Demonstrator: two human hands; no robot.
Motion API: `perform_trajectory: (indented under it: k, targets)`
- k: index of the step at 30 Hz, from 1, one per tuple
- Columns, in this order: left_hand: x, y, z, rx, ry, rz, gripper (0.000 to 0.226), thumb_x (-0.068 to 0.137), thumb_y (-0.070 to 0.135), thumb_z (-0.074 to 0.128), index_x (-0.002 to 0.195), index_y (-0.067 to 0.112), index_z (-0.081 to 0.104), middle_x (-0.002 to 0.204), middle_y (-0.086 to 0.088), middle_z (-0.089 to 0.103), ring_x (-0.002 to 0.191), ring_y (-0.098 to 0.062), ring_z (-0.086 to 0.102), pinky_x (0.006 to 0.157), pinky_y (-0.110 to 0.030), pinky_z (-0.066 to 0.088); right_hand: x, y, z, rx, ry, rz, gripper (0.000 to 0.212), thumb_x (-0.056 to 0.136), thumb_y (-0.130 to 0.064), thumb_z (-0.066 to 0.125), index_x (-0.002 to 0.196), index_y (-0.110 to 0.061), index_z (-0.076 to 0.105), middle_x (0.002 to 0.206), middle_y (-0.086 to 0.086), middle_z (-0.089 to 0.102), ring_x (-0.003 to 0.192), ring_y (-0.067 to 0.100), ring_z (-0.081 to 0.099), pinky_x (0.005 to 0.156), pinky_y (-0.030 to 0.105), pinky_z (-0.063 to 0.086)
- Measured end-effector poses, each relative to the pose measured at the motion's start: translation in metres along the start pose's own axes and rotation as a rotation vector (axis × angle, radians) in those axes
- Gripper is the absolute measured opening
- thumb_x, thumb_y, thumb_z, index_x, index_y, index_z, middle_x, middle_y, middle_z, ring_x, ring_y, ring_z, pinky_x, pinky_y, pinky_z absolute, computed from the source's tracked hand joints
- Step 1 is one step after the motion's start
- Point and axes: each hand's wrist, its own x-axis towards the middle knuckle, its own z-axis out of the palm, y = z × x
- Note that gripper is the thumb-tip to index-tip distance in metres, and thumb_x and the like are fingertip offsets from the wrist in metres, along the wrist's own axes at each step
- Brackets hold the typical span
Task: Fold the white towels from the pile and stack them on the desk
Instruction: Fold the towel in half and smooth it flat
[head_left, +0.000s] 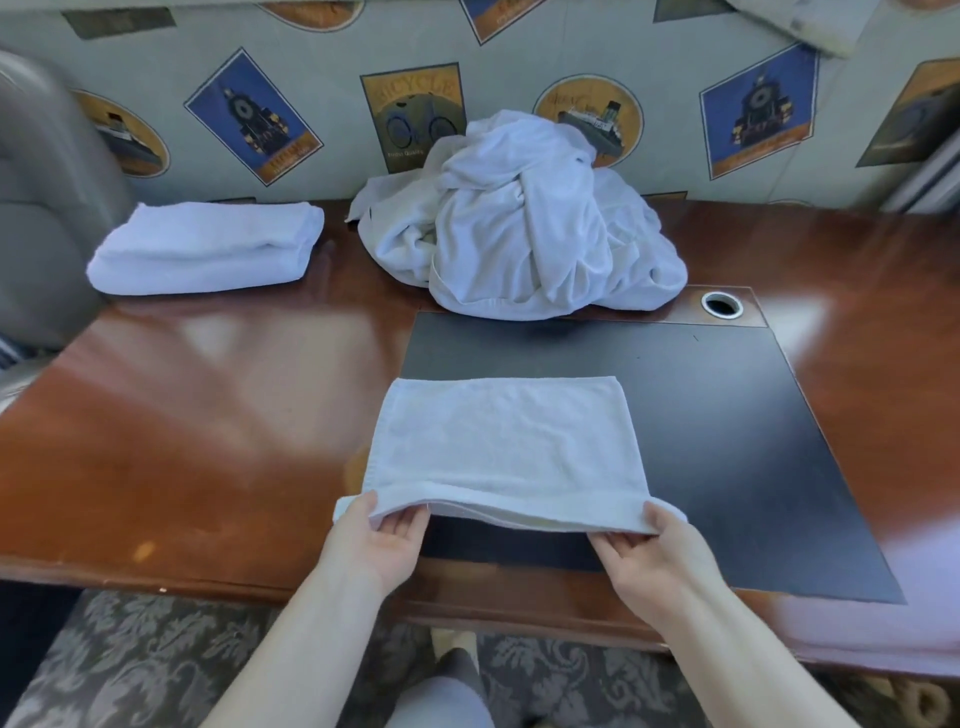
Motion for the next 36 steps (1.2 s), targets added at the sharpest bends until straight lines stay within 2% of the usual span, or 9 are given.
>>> perform_trajectory:
  k: [4,8,18,24,27,29,31,33,36]
  targets:
    - [0.013,0.019,0.043,0.011,0.008,-0.033,0.026,0.104,0.018,0.045,0.122,0.001,0.054,0.115,-0.013,0.064,0.108,-0.028,0.063,0.101,-0.043,0.047,0.009,-0.021,0.039,-0.020,0.005,0.020,0.033,0.104,-0.017,0.040,0.133,-0.003,0.049,0.126,0.017,0.062,0.115,0.035,0.059,0.095,0.049,0.048]
    - [0.031,0.034,0.081,0.023,0.034,-0.093,0.032,0.105,0.016,0.039,0.129,0.001,0.055,0.125,-0.013,0.065,0.115,-0.030,0.063,0.102,-0.044,0.048,0.026,-0.037,0.081,-0.056,0.070,0.057,0.033,0.105,-0.019,0.039,0.131,-0.004,0.052,0.121,0.017,0.065,0.111,0.036,0.063,0.093,0.051,0.051]
    - [0.081,0.054,0.147,0.036,0.100,-0.171,0.027,0.104,0.015,0.042,0.117,-0.003,0.056,0.120,-0.018,0.065,0.111,-0.035,0.063,0.096,-0.046,0.051,0.083,-0.057,0.147,-0.140,0.210,0.067,0.033,0.103,-0.018,0.044,0.131,-0.004,0.052,0.112,0.019,0.066,0.097,0.038,0.066,0.083,0.053,0.055]
    - [0.098,0.062,0.155,0.033,0.092,-0.200,0.047,0.102,0.026,0.044,0.137,-0.005,0.044,0.141,-0.020,0.051,0.128,-0.035,0.051,0.107,-0.045,0.043,0.100,-0.058,0.150,-0.094,0.174,0.062,0.045,0.098,-0.029,0.055,0.134,-0.004,0.047,0.128,0.018,0.058,0.105,0.041,0.062,0.076,0.050,0.054]
    - [0.097,0.066,0.158,0.031,0.115,-0.165,0.053,0.102,0.025,0.047,0.145,-0.003,0.033,0.151,-0.020,0.039,0.133,-0.037,0.046,0.109,-0.046,0.041,0.102,-0.060,0.148,-0.074,0.125,0.017,0.040,0.096,-0.027,0.056,0.129,-0.005,0.049,0.126,0.020,0.057,0.095,0.037,0.067,0.070,0.047,0.055]
    - [0.095,0.070,0.162,-0.017,0.127,-0.140,0.052,0.101,0.021,0.050,0.145,0.001,0.031,0.150,-0.022,0.036,0.127,-0.040,0.051,0.104,-0.045,0.046,0.102,-0.059,0.145,-0.031,0.084,-0.002,0.043,0.097,-0.021,0.053,0.136,-0.006,0.043,0.129,0.023,0.052,0.090,0.038,0.070,0.067,0.043,0.057]
    - [0.096,0.074,0.166,-0.066,0.100,-0.120,0.046,0.100,0.019,0.050,0.139,0.001,0.035,0.145,-0.025,0.040,0.119,-0.041,0.057,0.096,-0.044,0.051,0.103,-0.058,0.142,-0.028,0.062,-0.066,0.037,0.097,-0.016,0.049,0.133,-0.006,0.046,0.131,0.017,0.052,0.090,0.035,0.072,0.074,0.044,0.058]
    - [0.099,0.072,0.162,-0.036,0.081,-0.073,0.045,0.100,0.018,0.047,0.141,0.003,0.036,0.141,-0.021,0.044,0.115,-0.037,0.060,0.090,-0.044,0.051,0.107,-0.055,0.137,-0.155,0.121,-0.210,0.022,0.094,-0.013,0.049,0.114,-0.008,0.056,0.128,0.006,0.057,0.090,0.025,0.074,0.087,0.044,0.055]
    - [0.110,0.061,0.145,0.260,0.150,0.215,0.039,0.096,0.009,0.049,0.134,0.004,0.047,0.128,-0.010,0.055,0.102,-0.024,0.066,0.086,-0.040,0.054,0.112,-0.053,0.127,-0.526,0.290,-0.526,0.027,0.090,-0.009,0.056,0.115,-0.019,0.060,0.120,-0.003,0.063,0.101,0.013,0.066,0.087,0.034,0.053]
